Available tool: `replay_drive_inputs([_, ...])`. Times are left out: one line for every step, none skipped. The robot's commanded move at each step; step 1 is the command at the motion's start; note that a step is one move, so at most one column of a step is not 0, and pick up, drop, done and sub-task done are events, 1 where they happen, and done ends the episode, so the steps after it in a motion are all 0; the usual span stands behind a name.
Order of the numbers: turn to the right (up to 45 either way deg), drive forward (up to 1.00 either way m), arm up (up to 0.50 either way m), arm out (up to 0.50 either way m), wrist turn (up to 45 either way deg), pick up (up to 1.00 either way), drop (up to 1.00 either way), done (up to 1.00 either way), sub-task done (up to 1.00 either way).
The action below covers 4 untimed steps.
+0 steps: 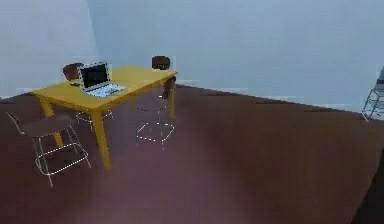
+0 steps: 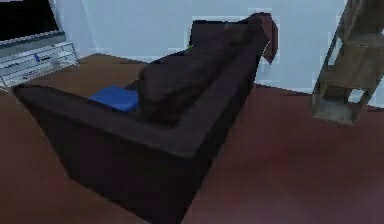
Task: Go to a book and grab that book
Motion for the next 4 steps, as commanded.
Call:
replay_drive_inputs([24.0,0.0,0.0,0.0,0.0,0.0,0.0,0.0,0.0])
replay_drive_inputs([0.0,1.0,0.0,0.0,0.0,0.0,0.0,0.0,0.0])
replay_drive_inputs([3.0,0.0,0.0,0.0,0.0,0.0,0.0,0.0,0.0])
replay_drive_inputs([0.0,0.65,0.0,0.0,0.0,0.0,0.0,0.0,0.0])
